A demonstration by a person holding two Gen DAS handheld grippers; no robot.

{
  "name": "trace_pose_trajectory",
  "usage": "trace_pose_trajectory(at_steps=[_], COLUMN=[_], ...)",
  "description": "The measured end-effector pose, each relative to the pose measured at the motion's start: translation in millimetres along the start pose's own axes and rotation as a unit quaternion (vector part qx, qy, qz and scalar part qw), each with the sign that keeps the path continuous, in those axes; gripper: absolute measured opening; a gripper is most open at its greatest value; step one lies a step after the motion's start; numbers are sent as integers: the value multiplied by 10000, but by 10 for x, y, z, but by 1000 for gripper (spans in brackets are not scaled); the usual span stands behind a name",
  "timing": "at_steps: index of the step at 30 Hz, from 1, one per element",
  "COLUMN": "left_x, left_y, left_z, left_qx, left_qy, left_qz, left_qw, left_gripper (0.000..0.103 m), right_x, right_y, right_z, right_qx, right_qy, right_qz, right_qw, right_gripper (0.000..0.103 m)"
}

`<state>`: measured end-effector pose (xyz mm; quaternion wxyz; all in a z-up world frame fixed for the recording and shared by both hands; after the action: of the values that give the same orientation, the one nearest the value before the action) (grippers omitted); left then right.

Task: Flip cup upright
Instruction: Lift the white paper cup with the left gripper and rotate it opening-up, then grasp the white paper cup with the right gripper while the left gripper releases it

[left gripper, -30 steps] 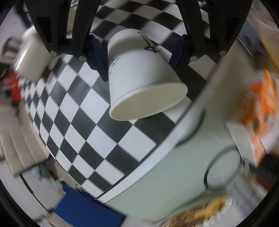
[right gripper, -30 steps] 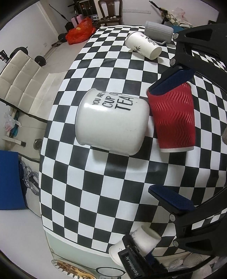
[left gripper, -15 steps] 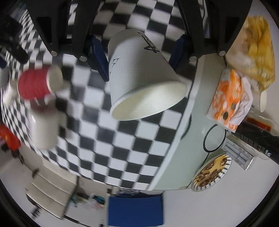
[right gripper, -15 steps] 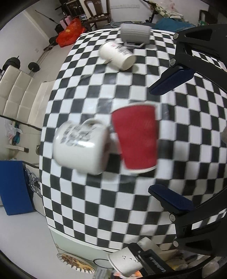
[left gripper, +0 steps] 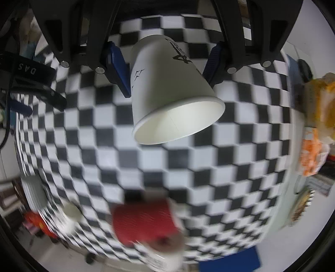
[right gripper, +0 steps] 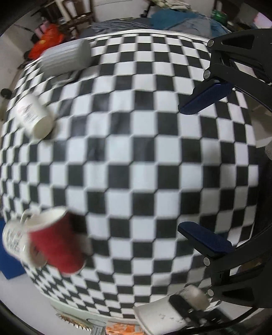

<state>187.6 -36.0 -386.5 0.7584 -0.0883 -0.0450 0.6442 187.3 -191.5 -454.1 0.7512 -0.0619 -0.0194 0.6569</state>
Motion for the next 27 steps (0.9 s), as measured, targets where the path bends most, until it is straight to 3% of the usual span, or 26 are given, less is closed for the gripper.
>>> trace_pose_trajectory(at_steps=[4, 8, 23, 27], left_x=[-468, -669, -721, -639], left_y=[158, 128, -153, -215], left_z=[-170, -379, -820, -834], left_qx=[195, 414, 834, 818], left_qy=[93, 200, 158, 183], left_qz=[-234, -333, -436, -393], left_qw=[9995, 9984, 9954, 9957], left_gripper=[62, 62, 66, 83], right_x=[-315, -579, -965, -1065], right_y=[230, 404, 594, 563], right_z=[-88, -166, -299, -296], right_qx=[126, 230, 306, 303], right_qy=[50, 77, -23, -160], right_qz=[-140, -283, -441, -448], right_qw=[9998, 9993, 9986, 9984], right_gripper=[103, 103, 103, 103])
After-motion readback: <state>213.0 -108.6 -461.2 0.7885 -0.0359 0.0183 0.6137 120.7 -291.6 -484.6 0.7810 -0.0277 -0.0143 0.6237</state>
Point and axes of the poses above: each gripper's, at about its wrist camera, not at the fingertips, and z roughly against the way its jaws point, x to its left, y to its underside, the point moved 8 cm from there along -z, roughly the way its jaws point, and after that the axes turned 9 degrees about -x, right-handed, at the moved point
